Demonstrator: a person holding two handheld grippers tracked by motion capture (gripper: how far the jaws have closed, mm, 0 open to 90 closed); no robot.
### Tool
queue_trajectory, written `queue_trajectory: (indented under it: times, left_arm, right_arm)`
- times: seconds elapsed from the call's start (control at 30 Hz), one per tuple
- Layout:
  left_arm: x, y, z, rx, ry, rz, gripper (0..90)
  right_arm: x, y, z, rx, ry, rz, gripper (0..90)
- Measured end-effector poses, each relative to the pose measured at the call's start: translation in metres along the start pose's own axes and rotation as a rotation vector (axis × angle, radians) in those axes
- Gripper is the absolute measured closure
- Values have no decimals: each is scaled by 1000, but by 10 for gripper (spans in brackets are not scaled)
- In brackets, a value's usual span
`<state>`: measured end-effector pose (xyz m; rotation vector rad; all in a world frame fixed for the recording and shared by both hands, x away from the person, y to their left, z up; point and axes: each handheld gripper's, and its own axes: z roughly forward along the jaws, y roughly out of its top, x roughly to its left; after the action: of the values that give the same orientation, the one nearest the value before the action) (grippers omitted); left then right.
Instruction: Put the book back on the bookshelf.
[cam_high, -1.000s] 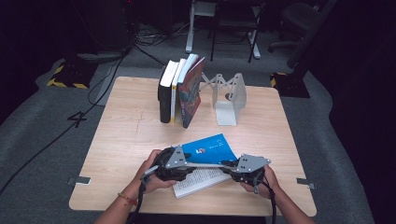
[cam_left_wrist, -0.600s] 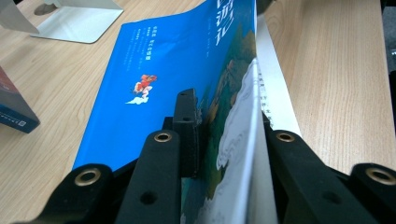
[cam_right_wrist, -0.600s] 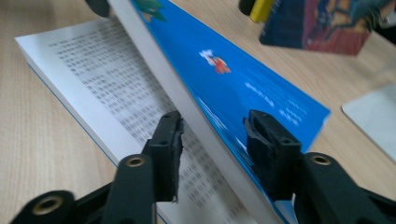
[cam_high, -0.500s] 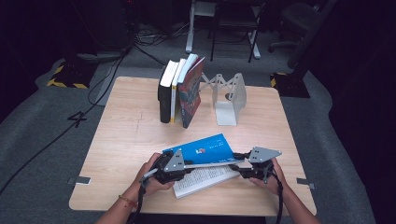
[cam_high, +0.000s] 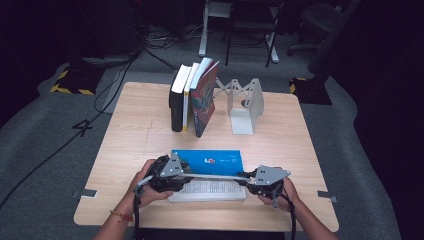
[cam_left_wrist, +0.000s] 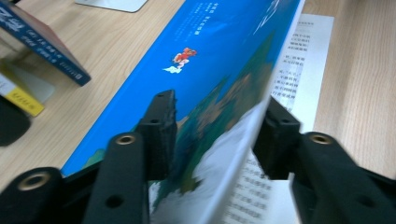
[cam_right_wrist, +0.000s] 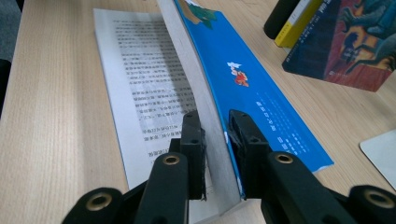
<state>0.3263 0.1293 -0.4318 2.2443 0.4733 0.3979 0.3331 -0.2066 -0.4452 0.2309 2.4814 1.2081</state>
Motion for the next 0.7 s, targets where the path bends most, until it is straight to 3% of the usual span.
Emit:
queue_trajectory:
  times: [0.13,0.2,0.27,0.43,0.53,0.7]
  left_arm:
    - [-15,10,-2,34,52,20,421]
    - [-21,15,-1,33,24,34,434]
    - [-29,20,0,43,28,66,427]
    - [-40,28,13,49,40,29,387]
    - [-48,32,28,75,51,25,386]
    - [-54,34,49,61,77,-3,414]
  right_arm:
    - [8,9,4,16,-7,-20,769]
    - [11,14,6,22,-4,-24,772]
    - [12,17,7,16,2,-15,778]
    - [17,25,12,25,9,-32,791]
    - [20,26,14,29,11,-37,790]
    - [21,29,15,24,10,-41,786]
